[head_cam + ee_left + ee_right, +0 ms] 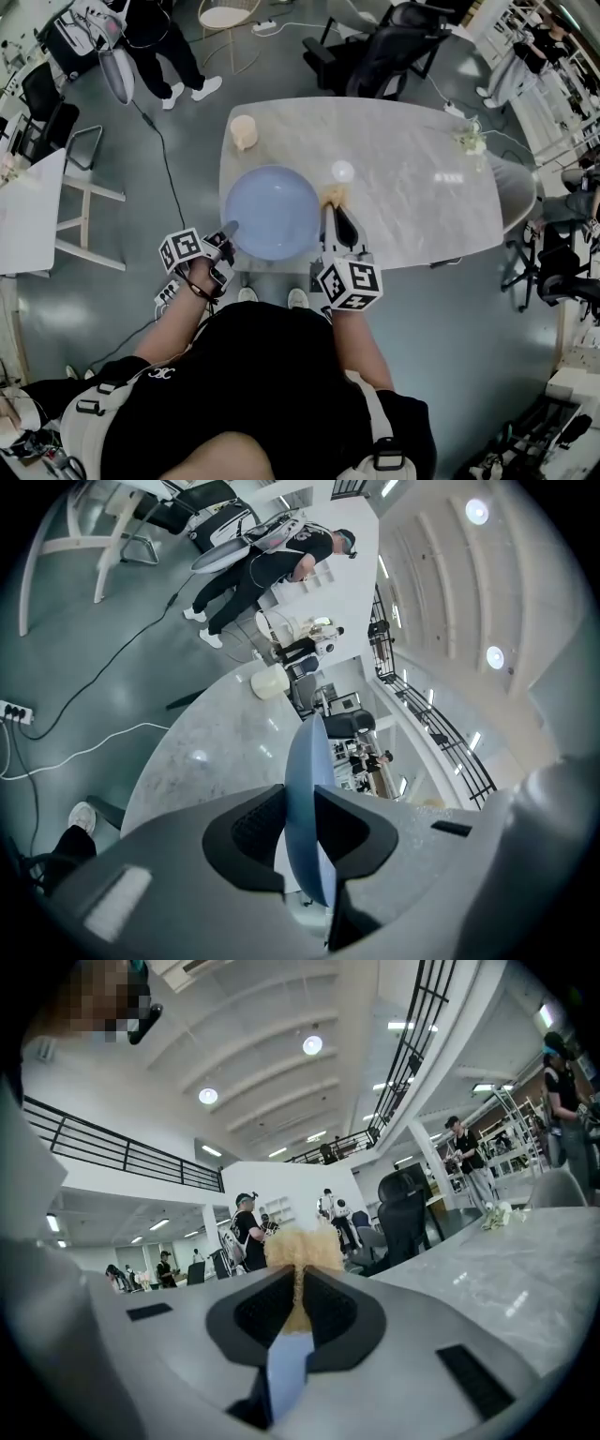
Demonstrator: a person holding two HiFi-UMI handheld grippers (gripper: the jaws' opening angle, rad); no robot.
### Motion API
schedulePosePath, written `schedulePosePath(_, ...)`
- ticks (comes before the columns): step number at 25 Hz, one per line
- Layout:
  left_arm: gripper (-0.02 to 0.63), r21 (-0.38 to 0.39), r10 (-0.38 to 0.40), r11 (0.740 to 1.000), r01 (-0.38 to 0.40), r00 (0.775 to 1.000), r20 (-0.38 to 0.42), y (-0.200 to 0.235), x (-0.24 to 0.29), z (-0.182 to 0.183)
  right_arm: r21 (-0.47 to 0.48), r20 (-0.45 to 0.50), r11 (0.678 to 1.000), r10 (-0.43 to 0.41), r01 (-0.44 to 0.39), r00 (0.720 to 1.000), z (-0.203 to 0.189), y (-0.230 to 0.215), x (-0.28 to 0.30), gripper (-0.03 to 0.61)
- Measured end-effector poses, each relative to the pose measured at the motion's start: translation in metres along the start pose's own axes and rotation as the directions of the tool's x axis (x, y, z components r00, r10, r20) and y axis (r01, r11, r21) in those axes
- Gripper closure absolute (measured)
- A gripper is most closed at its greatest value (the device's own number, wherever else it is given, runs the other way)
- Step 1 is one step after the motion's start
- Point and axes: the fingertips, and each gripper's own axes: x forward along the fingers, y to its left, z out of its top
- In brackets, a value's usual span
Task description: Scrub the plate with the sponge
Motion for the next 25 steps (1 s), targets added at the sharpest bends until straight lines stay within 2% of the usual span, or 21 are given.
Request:
schedulePosePath(4, 0.532, -0.011, 0.020, 1.000, -0.020, 0.999, -0.048, 0.011, 0.013, -0.012, -0.032, 0.033, 0.999, -0.040, 0.041, 0.999, 0.013, -0.007, -0.020, 0.548)
schedulePosePath(12, 0.532, -0.048, 0.028, 0.998, -0.035, 0.991, -0.134, 0.023, 0.065, -0.038, -0.044, 0.025, 0.990, -0.136, 0.137, 0.990, 0.013, -0.042, -0.055, 0.548)
schedulePosePath(18, 0.532, -0.035, 0.087, 0.995, -0.095, 0.980, -0.180, 0.049, 0.090, -0.055, -0.039, 0.023, 0.981, -0.190, 0.191, 0.981, 0.007, -0.056, -0.075, 0.548)
schedulePosePath(25, 0.532, -0.028, 0.150, 0.987, -0.159, 0.966, -0.210, 0.074, 0.096, -0.065, -0.040, 0.016, 0.975, -0.219, 0.219, 0.976, 0.004, -0.062, -0.085, 0.548)
